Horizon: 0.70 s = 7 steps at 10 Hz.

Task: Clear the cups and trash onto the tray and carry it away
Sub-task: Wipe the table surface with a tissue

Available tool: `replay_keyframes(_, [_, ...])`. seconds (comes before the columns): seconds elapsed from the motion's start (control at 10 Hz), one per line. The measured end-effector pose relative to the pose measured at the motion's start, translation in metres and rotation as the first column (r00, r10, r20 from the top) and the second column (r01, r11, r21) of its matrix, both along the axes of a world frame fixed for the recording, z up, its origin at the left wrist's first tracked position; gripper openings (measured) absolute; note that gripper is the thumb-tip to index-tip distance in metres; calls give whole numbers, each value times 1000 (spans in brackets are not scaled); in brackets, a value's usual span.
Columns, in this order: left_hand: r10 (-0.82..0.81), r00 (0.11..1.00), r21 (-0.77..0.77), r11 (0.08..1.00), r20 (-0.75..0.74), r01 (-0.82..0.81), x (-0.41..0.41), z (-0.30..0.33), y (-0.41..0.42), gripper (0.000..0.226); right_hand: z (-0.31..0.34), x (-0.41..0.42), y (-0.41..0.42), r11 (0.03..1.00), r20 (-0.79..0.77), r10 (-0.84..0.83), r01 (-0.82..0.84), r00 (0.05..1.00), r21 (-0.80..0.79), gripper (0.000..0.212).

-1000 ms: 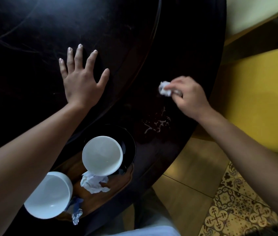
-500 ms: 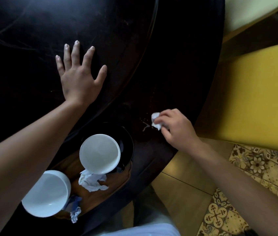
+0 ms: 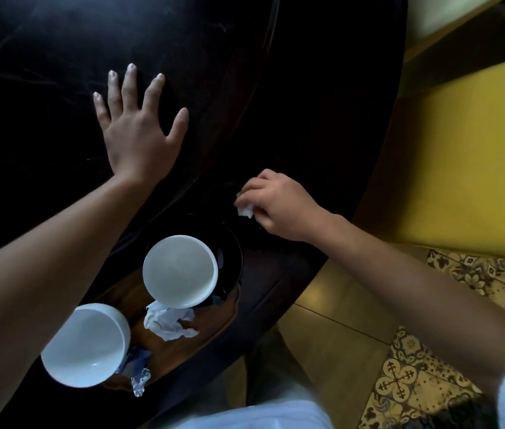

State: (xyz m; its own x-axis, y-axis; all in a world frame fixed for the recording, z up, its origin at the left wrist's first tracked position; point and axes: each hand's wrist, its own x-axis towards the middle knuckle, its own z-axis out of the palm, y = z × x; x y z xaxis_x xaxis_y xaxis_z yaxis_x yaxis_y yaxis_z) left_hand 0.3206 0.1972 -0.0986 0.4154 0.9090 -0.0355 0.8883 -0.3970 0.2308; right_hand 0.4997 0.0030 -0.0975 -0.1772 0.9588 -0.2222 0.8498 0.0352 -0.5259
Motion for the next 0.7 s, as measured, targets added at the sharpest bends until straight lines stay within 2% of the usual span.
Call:
replay_keyframes(0.1, [-4,1000,-2,1000,1,4,-1,1,0,69,8,14,-23,994,22,88,-86,996,-61,21])
replay_keyframes(0.2, [-6,1000,3,1000,4,6,-1,2,1,69,17,39,-40,992,24,44,-40,999,-122,17])
replay_keyframes(0.3, [-8,1000,10,1000,10,8,-1,1,0,69,25,48,-56,992,0,-104,104,995,-77,18])
replay_keyframes(0.4, [-9,1000,8,1000,13,9,-2,-1,-1,68,24,24,-82,988,-81,-157,157,984,-10,20])
replay_keyframes(0.5, [-9,1000,5,1000,19,9,-3,-1,0,68,10,-15,-110,990,-72,-126,130,989,57,18])
replay_keyframes(0.6, [-10,1000,9,1000,11,10,-3,-1,0,68,0,-22,-113,984,8,-116,114,993,135,15])
replay_keyframes(0.7, [-11,1000,4,1000,12,11,-1,-1,-1,68,-9,17,-84,937,82,-300,277,951,210,16])
